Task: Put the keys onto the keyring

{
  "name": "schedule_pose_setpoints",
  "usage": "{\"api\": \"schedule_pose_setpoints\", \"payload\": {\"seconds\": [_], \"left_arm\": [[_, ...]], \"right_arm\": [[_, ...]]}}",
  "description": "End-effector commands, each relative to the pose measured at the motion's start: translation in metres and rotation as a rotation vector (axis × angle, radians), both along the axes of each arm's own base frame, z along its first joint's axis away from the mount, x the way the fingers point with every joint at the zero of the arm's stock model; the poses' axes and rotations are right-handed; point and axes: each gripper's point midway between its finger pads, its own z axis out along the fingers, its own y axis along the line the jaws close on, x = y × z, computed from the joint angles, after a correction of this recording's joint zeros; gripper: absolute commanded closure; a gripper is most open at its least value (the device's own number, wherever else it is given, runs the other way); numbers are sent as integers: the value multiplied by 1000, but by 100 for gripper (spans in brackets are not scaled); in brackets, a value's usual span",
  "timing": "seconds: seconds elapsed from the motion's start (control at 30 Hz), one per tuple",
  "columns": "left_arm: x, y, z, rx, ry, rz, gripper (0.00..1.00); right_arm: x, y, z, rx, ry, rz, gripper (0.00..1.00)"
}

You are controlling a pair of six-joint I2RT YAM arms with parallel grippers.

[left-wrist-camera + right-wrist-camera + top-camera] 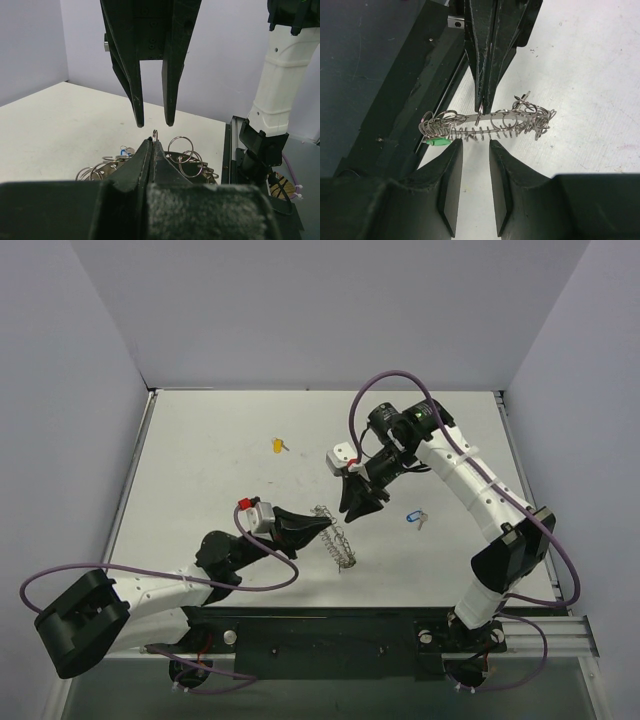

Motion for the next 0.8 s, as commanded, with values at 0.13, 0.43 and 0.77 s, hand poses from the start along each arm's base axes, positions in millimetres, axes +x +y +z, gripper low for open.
{"api": "schedule_pose_setpoints", "payload": {"seconds": [0.13,0.43,0.77], "left_arm": [[-11,9,72,-202,-156,-25,100],[-11,8,76,-206,-159,-25,100],[-8,7,74,-202,-149,-16,100]], "right_arm": [[-25,2,4,-21,89,19,76],[-31,6,2,-19,105,25,76],[-30,9,5,-12,112,14,80]]}}
